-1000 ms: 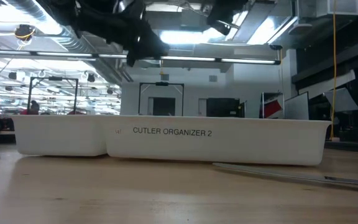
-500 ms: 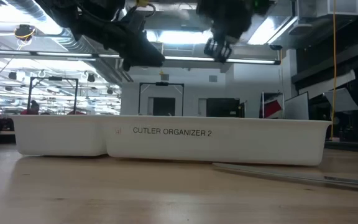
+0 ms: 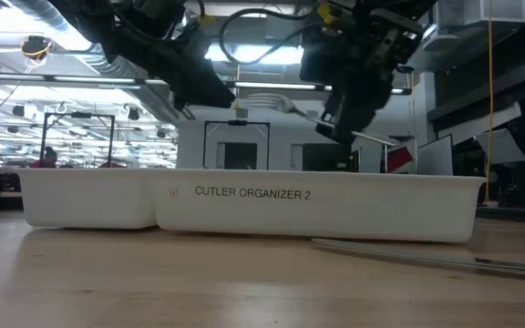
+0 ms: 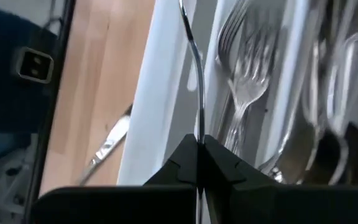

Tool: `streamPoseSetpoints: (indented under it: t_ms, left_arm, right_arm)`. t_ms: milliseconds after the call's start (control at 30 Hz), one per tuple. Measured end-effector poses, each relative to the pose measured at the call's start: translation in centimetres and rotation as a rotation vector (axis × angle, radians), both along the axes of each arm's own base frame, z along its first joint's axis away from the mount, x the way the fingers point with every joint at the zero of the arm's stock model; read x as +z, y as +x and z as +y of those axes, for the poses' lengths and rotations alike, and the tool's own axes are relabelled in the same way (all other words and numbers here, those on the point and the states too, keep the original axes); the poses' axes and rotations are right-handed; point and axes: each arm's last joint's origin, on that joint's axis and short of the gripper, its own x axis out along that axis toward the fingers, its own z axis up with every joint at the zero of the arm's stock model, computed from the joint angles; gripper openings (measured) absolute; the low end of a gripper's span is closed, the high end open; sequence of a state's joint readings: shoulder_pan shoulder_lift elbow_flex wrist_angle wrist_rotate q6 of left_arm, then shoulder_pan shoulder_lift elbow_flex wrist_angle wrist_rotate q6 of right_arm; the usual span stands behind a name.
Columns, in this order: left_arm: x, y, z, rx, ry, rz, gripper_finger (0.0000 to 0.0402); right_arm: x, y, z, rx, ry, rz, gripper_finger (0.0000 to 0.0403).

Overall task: Sort silverware
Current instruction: Put the fork into the organizer tray

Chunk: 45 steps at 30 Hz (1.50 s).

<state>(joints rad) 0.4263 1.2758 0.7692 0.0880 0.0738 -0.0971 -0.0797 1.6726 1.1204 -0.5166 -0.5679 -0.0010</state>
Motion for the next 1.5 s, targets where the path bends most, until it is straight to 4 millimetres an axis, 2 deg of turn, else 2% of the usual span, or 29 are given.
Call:
streamPoseSetpoints:
  t_ms: [267,500,1267,1367,1500]
  left_arm:
    - [0.0,-0.1,0.2,0.01,-0.001,0.002,0.0114]
    - [0.0,-0.1,0.2,0.01,-0.001,0.002,0.0114]
    - [0.0,-0.1,0.2,0.009,-0.001,0.002,0.0114]
    - [0.0,-0.1,0.2,0.01,-0.001,0.002,0.0114]
    - [0.0,-0.1,0.2,0.009,-0.001,0.002,0.0114]
  right_arm:
    - [-1.3,-0.6,1.9,0.002,-0.13,0.046,0.0012]
    - [-1.8,-0.9,1.7,-0.019,-0.171,0.065,0.0017]
    - [-1.8,-0.8,1.6,-0.039,-0.208,0.065,0.0019]
    - [-1.8,-0.8,1.6,-0.039,-0.209,0.065,0.0031]
    - [-1.9,-0.8,1.6,-0.062,-0.208,0.075,0.0071]
